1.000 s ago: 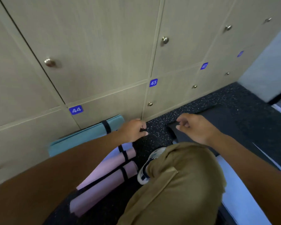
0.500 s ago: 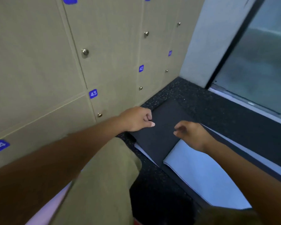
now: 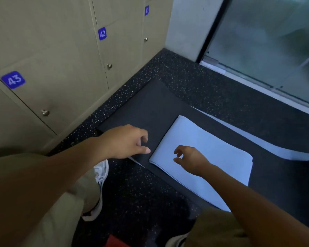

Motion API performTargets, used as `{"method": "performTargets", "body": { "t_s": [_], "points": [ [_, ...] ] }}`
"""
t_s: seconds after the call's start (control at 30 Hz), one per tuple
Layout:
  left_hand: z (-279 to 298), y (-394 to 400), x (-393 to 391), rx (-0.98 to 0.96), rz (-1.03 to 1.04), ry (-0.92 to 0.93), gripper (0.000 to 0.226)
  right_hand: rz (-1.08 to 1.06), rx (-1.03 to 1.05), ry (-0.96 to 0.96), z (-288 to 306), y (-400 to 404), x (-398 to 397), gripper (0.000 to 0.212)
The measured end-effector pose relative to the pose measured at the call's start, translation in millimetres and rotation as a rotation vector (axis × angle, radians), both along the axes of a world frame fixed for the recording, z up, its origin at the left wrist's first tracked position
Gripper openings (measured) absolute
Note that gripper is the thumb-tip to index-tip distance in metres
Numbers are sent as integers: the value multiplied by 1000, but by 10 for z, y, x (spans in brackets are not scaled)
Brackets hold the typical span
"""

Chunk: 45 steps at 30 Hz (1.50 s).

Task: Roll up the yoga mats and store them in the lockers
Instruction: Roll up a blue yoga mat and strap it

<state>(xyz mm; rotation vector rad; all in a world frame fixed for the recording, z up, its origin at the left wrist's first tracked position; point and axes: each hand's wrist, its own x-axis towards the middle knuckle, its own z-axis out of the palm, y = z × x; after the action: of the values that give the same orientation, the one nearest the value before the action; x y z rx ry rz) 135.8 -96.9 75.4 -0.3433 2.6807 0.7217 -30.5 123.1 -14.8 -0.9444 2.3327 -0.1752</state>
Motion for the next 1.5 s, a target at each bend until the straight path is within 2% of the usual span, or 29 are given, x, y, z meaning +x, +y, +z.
{"method": "performTargets", "body": {
  "t_s": [0.1, 0.43, 0.63, 0.7, 0.8, 1.07, 1.2, 1.33, 1.5],
  "points": [
    [-127, -49, -96, -8, 30, -40, 36, 38, 63, -14, -432, -168, -129, 41],
    [-211, -30, -378, -115, 151, 35, 40, 153, 144, -9, -1766, -778, -325, 68],
    [-335, -49, -389, -160, 176, -103, 48, 169, 129, 33, -2368, -893, -391, 80],
    [-392, -64, -385, -191, 176, -147, 53, 142, 141, 58, -2542, -884, -433, 84],
    [-478, -101, -395, -198, 185, -197, 48, 132, 191, 72, -2750, -897, -485, 92],
    [-545, -51, -545, -167, 181, -223, 52, 157, 217, 127, -2916, -871, -533, 100],
    [-524, 5, -575, -159, 172, -238, 56, 170, 166, 114, -2897, -840, -583, 95],
    [-572, 30, -556, -156, 168, -210, 52, 163, 97, 74, -2854, -772, -569, 77],
    [-567, 37, -573, -118, 163, -174, 52, -202, -80, -122, -2641, -574, -525, 35]
  ]
}}
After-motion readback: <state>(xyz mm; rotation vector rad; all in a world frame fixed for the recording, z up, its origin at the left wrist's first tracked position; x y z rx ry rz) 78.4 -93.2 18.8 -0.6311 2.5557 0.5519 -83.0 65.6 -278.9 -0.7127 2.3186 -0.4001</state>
